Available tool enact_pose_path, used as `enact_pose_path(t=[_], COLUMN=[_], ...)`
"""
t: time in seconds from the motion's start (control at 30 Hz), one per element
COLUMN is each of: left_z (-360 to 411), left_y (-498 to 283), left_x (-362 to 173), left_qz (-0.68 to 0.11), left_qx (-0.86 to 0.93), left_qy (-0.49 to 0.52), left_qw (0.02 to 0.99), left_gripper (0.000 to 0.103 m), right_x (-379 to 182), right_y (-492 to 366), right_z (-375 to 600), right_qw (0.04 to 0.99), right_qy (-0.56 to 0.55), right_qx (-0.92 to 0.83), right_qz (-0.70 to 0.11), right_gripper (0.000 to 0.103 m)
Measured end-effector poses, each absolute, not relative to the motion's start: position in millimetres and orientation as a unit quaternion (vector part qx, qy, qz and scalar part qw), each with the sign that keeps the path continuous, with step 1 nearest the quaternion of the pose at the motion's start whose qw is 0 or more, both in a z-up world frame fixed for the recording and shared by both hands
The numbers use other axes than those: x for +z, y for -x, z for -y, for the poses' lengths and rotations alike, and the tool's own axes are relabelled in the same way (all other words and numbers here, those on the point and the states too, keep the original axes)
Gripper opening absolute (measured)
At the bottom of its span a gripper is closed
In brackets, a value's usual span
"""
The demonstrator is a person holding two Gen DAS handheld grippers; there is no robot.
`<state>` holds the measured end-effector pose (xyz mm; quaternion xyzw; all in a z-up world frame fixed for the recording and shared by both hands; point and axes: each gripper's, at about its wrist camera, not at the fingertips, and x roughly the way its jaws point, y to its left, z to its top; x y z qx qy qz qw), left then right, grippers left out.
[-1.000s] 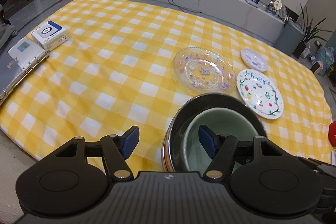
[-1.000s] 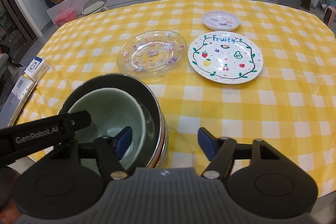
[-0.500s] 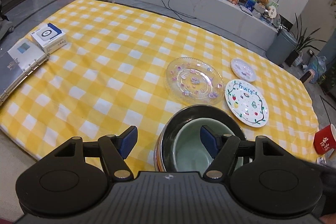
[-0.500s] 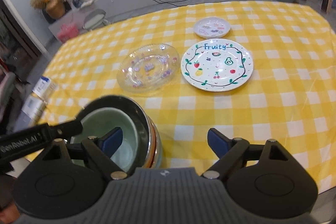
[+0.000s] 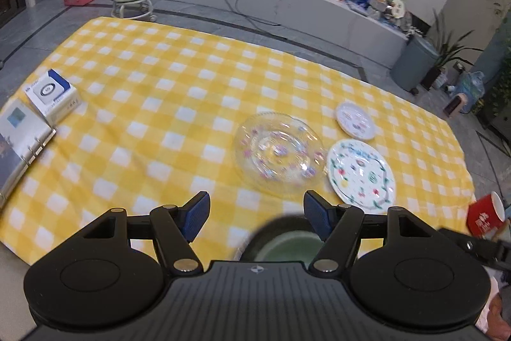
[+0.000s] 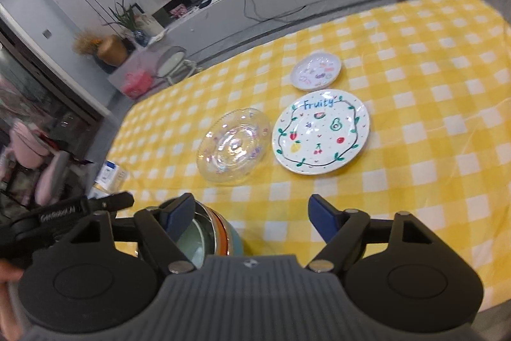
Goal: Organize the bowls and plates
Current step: 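Move both grippers to the rim of the white 'Fruity' plate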
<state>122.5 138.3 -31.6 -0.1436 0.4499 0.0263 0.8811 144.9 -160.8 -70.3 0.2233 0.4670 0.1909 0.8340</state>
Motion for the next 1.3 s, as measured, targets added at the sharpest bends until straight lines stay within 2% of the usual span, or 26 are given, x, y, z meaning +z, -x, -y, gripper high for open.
enact_pose_path(t=[0.27, 0.47, 0.53, 0.7, 0.77, 0.8, 0.83, 1.0, 1.13, 1.3], left_z=[-133, -125, -118, -106, -99, -95, -93, -89, -84, -86], left_y=[-189, -241, -256, -296, -311, -316, -322, -342, -356, -371], left_x=[-35, -57, -65, -87, -95, -99, -104, -130, -140, -154], left_qz=[-0.488, -0.517, -0.516, -0.526, -0.530, -0.527, -0.526, -0.542, -0.551, -0.563], left_qx=[-0.063, -0.142, -0.157, -0.180, -0.194, -0.189, -0.187, -0.224, -0.231, -0.246], left_qy=[0.104, 0.123, 0.120, 0.149, 0.152, 0.148, 0.147, 0.169, 0.149, 0.185], left_qw=[0.864, 0.835, 0.834, 0.817, 0.812, 0.816, 0.817, 0.792, 0.788, 0.767], left_gripper=[0.075, 0.071, 0.069, 0.065, 0.061, 0.054, 0.049, 0.048, 0.038, 0.037], right_x=[-82, -105, -117, -141, -154, -159, -165, -186, -205, -215], right_y=[-175, -204, -212, -226, -231, -231, -232, -231, -231, -232], right_z=[186, 220, 227, 233, 234, 233, 234, 243, 251, 263], right_qw=[0.870, 0.849, 0.841, 0.829, 0.828, 0.828, 0.827, 0.815, 0.801, 0.786], right_qy=[-0.170, -0.247, -0.270, -0.307, -0.296, -0.286, -0.284, -0.313, -0.352, -0.398], right_qx=[0.099, 0.106, 0.086, 0.108, 0.086, 0.083, 0.085, 0.116, 0.124, 0.138], right_qz=[-0.452, -0.455, -0.461, -0.454, -0.469, -0.475, -0.477, -0.474, -0.469, -0.453], right_gripper=[0.068, 0.068, 0.060, 0.059, 0.049, 0.041, 0.040, 0.040, 0.034, 0.034])
